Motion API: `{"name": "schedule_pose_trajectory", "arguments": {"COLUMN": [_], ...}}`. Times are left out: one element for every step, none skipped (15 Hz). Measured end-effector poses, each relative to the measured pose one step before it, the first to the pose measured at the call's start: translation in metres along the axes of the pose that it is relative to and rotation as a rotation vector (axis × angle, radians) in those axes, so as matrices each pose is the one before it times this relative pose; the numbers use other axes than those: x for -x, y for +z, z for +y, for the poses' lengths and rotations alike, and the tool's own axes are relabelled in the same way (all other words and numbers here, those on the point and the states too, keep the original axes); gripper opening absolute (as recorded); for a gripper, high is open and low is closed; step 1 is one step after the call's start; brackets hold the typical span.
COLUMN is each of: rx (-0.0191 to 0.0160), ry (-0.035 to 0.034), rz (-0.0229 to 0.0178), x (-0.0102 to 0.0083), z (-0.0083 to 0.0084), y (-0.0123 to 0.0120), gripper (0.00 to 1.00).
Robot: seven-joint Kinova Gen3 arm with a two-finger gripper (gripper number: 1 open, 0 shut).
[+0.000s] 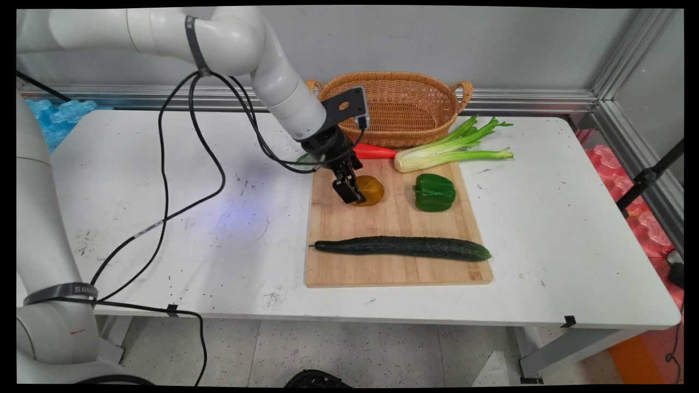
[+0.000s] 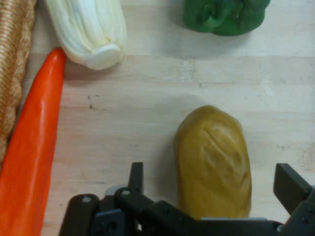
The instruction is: Pick up the potato from the cutting board, then place the picked object in the vegetable basket
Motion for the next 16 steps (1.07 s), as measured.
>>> {"name": "schedule_pose_trajectory", "arguments": {"rx": [0.00170, 0.00268, 0.00379, 0.00325, 0.00335, 0.00301, 0.00312, 0.00277, 0.00344, 0.00096, -0.00095, -0.00197, -0.00158, -0.00152, -0.00156, -0.00343], "ry": [-0.00294, -0.00373, -0.00397, -0.00220, -0.00235, -0.00244, -0.00282, -0.00391, -0.00496, -0.00551, -0.00312, -0.00230, 0.00034, 0.00099, 0.00039, 0.00014], "rz": [0.00318, 0.00189, 0.00189, 0.00139, 0.00038, 0.00041, 0.00030, 0.00017, 0.00036, 0.00028, -0.00011, 0.00046, -0.00080, -0.00023, 0.00070, 0.00223], "x": [0.00077, 0.00086, 0.00105, 0.00071, 0.00074, 0.00049, 0.00009, -0.00023, -0.00154, -0.00211, -0.00250, -0.00313, -0.00458, -0.00358, -0.00406, -0.00648], "z": [0.00063, 0.00062, 0.00071, 0.00055, 0.00038, 0.00024, 0.00022, 0.00007, -0.00040, -0.00113, -0.00156, -0.00225, -0.00305, -0.00273, -0.00316, -0.00499], "y": [0.00324, 0.00271, 0.00288, 0.00200, 0.00185, 0.00133, 0.00082, 0.00010, -0.00048, -0.00189, -0.00302, -0.00394, -0.00527, -0.00442, -0.00435, -0.00626], "gripper": [1.00, 0.00, 0.00, 0.00, 0.00, 0.00, 0.00, 0.00, 0.00, 0.00, 0.00, 0.00, 0.00, 0.00, 0.00, 0.00]}}
